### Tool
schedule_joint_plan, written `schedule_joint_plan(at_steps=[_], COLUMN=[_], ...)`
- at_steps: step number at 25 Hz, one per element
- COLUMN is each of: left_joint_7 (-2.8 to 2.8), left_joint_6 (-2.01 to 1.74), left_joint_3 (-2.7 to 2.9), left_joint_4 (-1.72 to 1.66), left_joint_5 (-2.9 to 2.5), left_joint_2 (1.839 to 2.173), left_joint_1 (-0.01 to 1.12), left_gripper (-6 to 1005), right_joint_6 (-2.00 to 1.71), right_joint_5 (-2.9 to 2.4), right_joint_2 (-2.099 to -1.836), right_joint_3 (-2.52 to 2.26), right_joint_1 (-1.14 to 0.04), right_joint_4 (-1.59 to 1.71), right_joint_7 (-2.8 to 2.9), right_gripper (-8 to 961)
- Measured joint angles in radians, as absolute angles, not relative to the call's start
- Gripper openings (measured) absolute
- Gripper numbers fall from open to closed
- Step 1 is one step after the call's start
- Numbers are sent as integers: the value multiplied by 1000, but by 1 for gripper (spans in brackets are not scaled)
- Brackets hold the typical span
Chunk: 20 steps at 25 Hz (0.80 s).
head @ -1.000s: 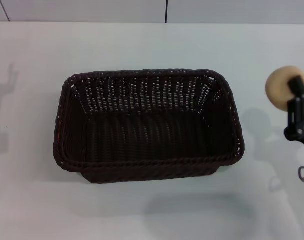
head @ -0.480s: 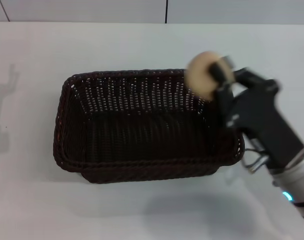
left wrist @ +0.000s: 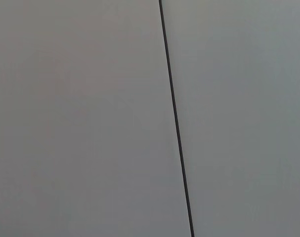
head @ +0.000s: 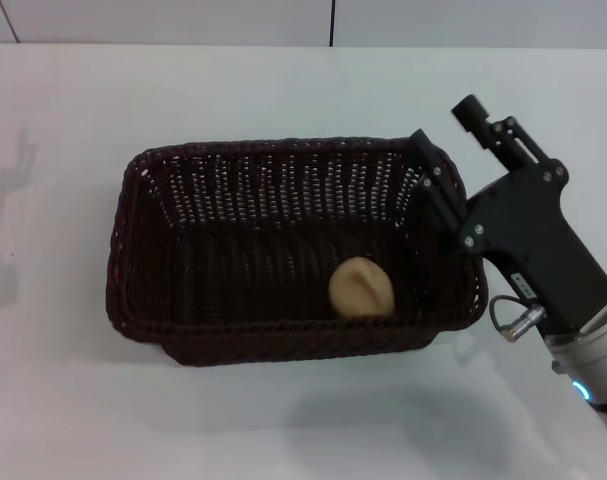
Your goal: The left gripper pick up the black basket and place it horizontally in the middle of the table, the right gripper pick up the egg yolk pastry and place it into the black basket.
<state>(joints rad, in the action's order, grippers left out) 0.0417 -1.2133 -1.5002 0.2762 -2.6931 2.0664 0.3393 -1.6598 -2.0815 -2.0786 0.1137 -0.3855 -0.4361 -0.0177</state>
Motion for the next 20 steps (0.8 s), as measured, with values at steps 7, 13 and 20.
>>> schedule_joint_plan(at_steps=[7, 13, 20], left_joint_7=[42, 39, 37], left_joint_6=[-1213, -1213, -1213], left_joint_3=[-1504, -1508, -1508], left_joint_4=[274, 264, 247], left_joint_5=[-2690, -2689, -2689], left_joint_2=[2066, 2066, 2066], left_joint_1=[330, 317, 312], left_gripper=[798, 799, 798], right_joint_6=[-1683, -1726, -1784], right_joint_5=[-2072, -1959, -1727], right_joint_2=[-2085, -2083, -2086], right_joint_3=[279, 446, 449], right_joint_1=[-284, -147, -75], right_joint_4=[-443, -451, -435], right_joint_7=[-23, -24, -24], right_gripper=[505, 744, 783])
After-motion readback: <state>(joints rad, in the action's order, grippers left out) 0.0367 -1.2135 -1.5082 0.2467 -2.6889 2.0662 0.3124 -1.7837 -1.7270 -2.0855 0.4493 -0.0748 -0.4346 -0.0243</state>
